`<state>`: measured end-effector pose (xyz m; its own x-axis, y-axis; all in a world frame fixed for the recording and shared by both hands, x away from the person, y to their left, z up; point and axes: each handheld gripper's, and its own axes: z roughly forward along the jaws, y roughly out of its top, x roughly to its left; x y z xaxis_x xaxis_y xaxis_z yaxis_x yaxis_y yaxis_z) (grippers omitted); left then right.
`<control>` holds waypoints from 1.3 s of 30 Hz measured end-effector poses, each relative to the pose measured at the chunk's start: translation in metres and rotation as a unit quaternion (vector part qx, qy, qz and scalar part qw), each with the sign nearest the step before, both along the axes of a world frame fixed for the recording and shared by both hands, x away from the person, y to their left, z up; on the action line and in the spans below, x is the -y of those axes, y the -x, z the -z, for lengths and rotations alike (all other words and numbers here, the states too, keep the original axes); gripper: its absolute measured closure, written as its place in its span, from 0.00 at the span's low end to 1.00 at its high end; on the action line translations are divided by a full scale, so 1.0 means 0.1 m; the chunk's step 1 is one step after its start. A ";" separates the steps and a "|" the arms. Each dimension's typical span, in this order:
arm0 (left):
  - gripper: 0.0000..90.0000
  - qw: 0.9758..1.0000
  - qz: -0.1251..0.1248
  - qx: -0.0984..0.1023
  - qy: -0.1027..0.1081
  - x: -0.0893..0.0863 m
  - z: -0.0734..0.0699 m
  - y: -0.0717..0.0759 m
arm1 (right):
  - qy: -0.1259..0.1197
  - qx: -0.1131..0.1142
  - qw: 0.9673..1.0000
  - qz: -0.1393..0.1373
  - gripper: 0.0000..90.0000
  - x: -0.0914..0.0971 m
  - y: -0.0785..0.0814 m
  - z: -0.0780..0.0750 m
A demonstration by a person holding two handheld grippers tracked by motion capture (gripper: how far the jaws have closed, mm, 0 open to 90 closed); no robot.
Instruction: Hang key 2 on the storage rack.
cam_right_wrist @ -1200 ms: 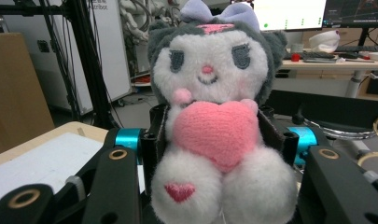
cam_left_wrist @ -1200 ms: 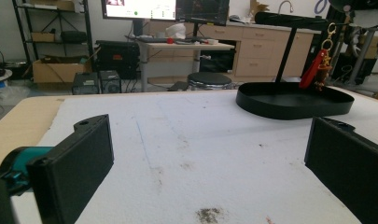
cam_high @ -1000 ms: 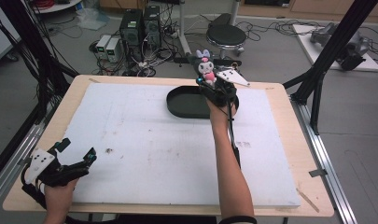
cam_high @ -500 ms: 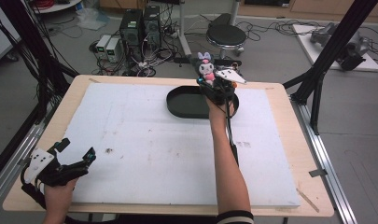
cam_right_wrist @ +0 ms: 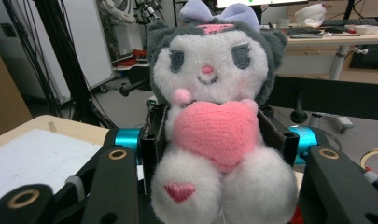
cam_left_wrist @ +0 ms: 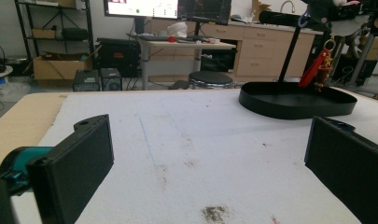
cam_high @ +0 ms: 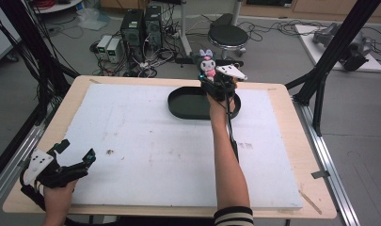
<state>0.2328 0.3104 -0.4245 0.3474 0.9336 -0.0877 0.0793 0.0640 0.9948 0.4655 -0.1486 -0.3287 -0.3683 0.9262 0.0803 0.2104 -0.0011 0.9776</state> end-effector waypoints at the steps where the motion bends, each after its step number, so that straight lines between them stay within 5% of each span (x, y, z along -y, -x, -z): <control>1: 0.02 1.000 0.000 0.000 0.000 0.00 0.00 0.00 | -0.003 -0.002 1.000 0.000 0.57 0.01 0.00 0.01; 9: 0.02 1.000 -0.001 -0.002 0.000 0.00 0.01 0.00 | 0.000 0.000 1.000 0.009 0.37 0.01 -0.01 0.01; 22: 0.02 1.000 0.000 -0.004 0.000 0.00 0.01 0.00 | 0.003 0.009 1.000 0.015 0.29 0.01 0.04 -0.04; 35: 0.02 1.000 0.000 0.000 0.000 0.00 0.00 0.02 | -0.004 0.026 1.000 0.013 0.01 0.01 0.20 -0.17; 39: 0.02 1.000 0.001 0.001 -0.001 0.00 0.00 0.02 | -0.007 0.037 0.999 0.005 0.01 0.04 0.29 -0.19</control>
<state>0.2309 0.3099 -0.4241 0.3490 0.9333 -0.0844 0.0777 0.0610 0.9951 0.4369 -0.1523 -0.3101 -0.3650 0.9287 0.0658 0.1380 -0.0159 0.9903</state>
